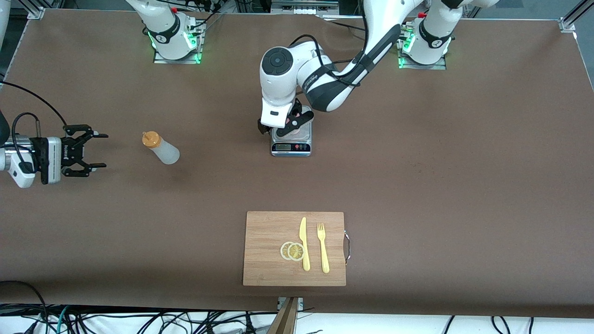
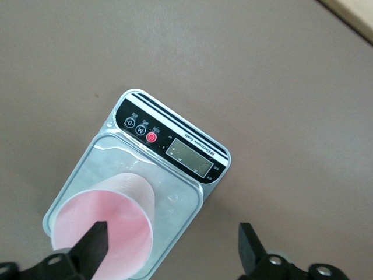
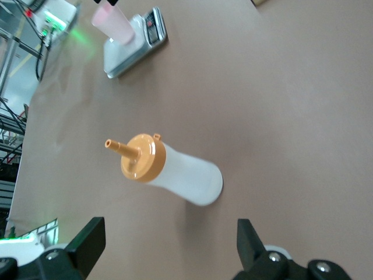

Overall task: Add sauce to pink cup with both arms
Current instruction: 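Release the cup and withdraw the left gripper while the right gripper reaches the bottle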

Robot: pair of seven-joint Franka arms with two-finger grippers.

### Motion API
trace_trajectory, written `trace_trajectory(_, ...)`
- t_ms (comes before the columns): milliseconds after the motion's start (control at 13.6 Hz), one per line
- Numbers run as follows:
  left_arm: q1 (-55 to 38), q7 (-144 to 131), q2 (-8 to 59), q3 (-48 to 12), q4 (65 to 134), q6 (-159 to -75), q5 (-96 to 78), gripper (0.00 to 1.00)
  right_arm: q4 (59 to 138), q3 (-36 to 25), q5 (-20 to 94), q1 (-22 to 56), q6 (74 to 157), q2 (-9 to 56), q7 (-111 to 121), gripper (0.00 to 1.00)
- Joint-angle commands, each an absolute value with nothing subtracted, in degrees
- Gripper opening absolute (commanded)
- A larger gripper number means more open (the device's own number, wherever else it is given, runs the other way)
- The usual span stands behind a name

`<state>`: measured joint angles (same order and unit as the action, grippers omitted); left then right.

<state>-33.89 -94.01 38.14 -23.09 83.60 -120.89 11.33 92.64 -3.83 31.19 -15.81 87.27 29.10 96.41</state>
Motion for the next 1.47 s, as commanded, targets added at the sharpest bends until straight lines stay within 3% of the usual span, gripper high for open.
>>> trace_trajectory(0, -32.6, -91.4, 33.2, -22.6, 83.8, -117.4, 12.8, 1.0, 96.2, -3.5, 37.2, -17.5, 88.7, 31.2, 104.9, 1.0)
trace_trajectory(147, -30.6, -89.3, 30.3, -22.8, 82.5, -114.0, 12.8, 1.0, 97.7, -3.5, 39.5, -18.9, 89.6, 33.2, 111.0, 1.0)
trace_trajectory(368, -26.7, -81.6, 29.8, -23.0, 73.4, -102.7, 12.1, 1.0, 101.0, -3.5, 40.8, -19.9, 90.0, 33.6, 115.4, 1.0)
trace_trajectory(515, -23.2, -76.4, 29.3, -22.9, 71.0, -99.2, 12.7, 1.0, 102.3, -3.5, 42.4, -20.1, 90.1, 33.7, 119.2, 1.0)
trace_trajectory(1397, 7.8, -41.4, 21.5, -23.0, 72.0, -95.9, 8.9, 1.0, 112.3, -3.4, 51.6, -21.4, 89.6, 34.4, 141.6, 1.0)
